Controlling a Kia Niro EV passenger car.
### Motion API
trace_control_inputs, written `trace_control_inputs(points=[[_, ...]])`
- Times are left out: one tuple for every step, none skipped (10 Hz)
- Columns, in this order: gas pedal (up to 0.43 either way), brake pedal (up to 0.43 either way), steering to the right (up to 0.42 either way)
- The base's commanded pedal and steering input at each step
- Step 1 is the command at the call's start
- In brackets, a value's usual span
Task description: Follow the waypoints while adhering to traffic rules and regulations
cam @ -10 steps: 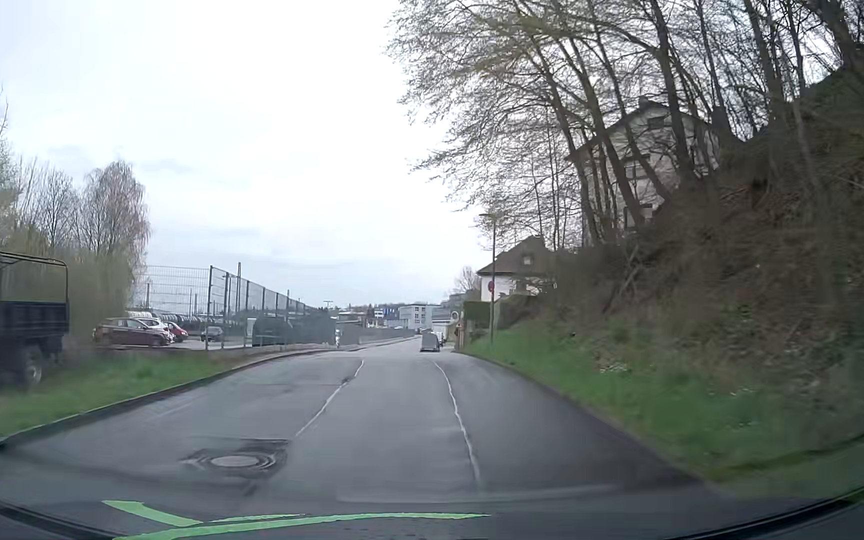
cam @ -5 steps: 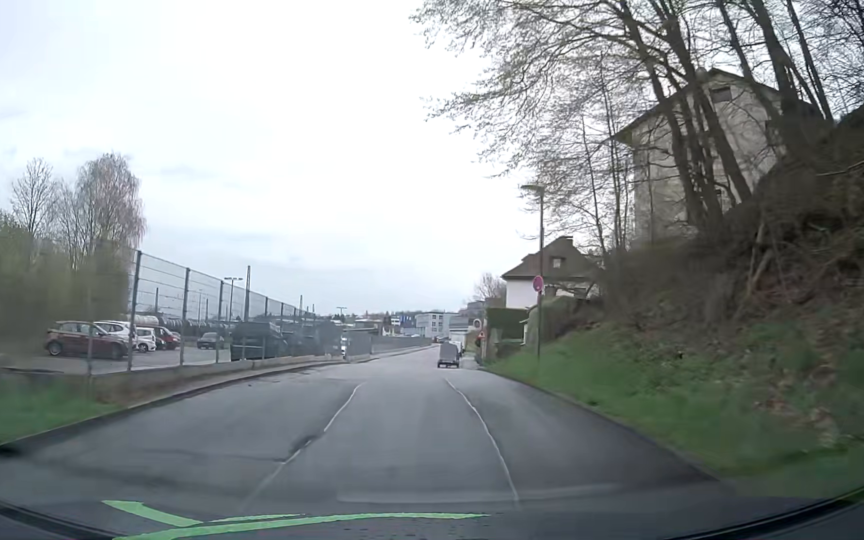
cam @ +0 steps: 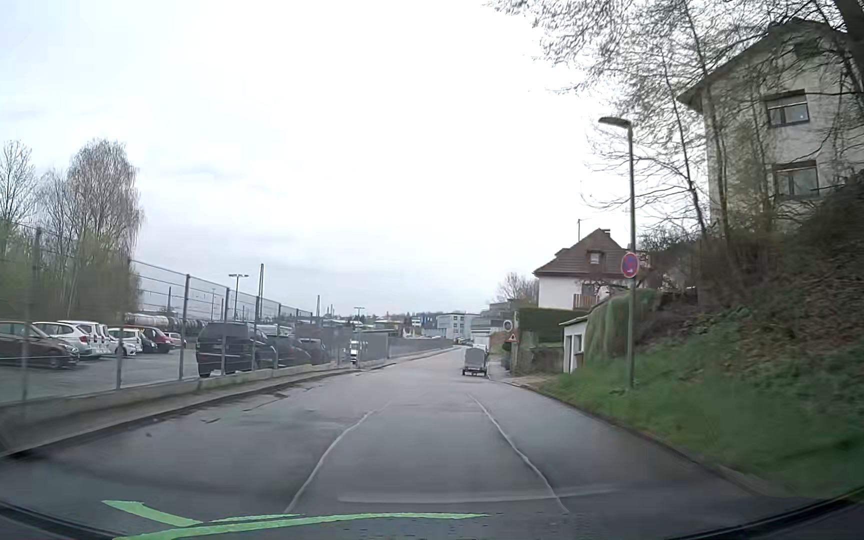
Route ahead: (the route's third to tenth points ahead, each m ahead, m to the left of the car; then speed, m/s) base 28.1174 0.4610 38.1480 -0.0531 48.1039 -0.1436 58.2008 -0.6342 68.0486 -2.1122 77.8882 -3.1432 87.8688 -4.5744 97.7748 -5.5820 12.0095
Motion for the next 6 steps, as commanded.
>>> trace_control_inputs(points=[[0.079,0.000,-0.025],[0.079,0.000,-0.023],[0.079,0.000,-0.018],[0.079,0.000,-0.015],[0.079,0.000,-0.012],[0.079,0.000,-0.009]])
